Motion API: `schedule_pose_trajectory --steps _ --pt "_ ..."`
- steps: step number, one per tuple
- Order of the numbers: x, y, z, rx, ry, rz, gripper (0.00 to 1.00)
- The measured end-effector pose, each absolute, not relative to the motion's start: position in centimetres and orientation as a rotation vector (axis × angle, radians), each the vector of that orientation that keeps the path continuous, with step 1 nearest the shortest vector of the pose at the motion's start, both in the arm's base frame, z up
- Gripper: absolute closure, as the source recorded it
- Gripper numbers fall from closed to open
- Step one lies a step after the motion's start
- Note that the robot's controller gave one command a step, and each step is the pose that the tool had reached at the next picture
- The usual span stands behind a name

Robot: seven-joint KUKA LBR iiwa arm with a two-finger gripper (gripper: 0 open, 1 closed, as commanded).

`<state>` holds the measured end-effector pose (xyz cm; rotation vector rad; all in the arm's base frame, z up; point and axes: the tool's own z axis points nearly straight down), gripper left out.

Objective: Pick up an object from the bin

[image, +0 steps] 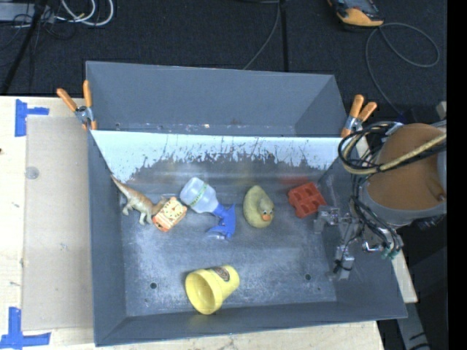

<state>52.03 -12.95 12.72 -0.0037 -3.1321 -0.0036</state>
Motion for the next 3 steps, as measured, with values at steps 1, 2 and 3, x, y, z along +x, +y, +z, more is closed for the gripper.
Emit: schedule_pose_trajectory --steps 1,2,3 --pt "52.2 -12.9 13.1 0.002 -3.140 -0.001 0.00" --pt "60.2 -14.7 8.6 0.028 -3.139 -0.002 0.00" --pt "53.6 -14.2 10.8 0.003 -3.136 -0.003 0.00"
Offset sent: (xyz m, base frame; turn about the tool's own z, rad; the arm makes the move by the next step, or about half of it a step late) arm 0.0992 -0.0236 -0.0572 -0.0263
